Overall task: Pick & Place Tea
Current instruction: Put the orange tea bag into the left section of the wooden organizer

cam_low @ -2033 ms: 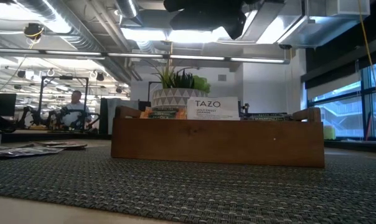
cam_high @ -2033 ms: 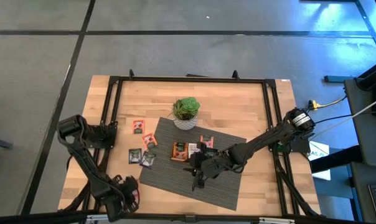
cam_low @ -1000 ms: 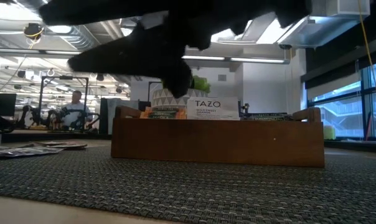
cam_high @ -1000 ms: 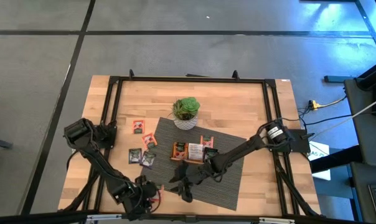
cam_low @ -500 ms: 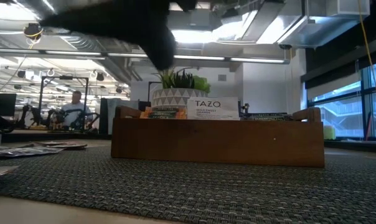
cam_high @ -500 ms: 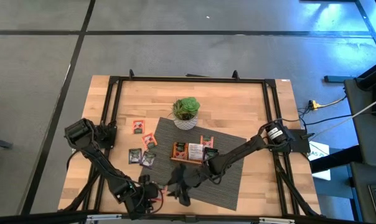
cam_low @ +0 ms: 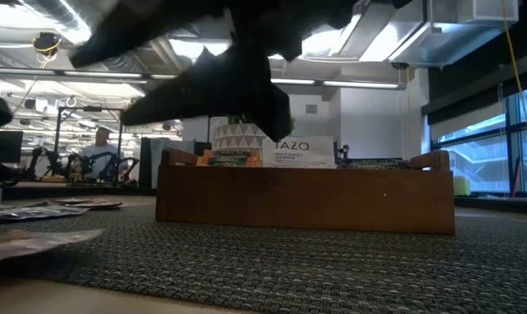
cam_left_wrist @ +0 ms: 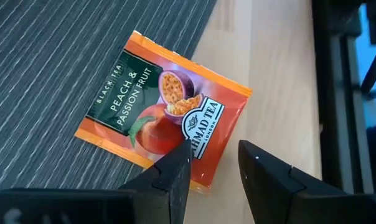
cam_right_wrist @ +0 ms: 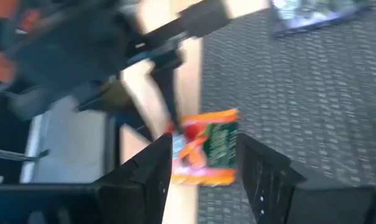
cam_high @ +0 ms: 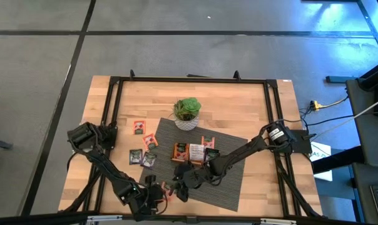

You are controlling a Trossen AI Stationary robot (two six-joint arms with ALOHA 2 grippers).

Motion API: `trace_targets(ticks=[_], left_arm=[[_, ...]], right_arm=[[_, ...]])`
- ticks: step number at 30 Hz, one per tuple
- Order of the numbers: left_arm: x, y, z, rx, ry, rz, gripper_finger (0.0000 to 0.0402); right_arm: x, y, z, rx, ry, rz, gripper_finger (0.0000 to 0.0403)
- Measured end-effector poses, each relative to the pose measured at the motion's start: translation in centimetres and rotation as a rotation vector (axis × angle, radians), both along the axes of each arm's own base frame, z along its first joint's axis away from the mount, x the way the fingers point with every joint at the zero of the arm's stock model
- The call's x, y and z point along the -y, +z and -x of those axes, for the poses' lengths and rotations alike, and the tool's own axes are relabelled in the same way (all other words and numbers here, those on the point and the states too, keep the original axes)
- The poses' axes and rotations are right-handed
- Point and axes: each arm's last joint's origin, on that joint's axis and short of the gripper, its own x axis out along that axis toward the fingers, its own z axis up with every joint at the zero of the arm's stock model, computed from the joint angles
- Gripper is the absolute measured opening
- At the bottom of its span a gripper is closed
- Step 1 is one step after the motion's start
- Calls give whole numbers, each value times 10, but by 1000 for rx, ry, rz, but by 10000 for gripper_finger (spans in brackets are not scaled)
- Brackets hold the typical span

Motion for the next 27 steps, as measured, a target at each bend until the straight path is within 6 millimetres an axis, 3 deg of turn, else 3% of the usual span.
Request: trace_targets(ticks=[10,27], left_arm=[[1,-8,-10,38,14,33,130],[1,-7,-14,146,50,-14,130]], right_arm=[[2,-13,12,-178,-80,0,167],[-7,-17,21,-240,-125,-34,167]])
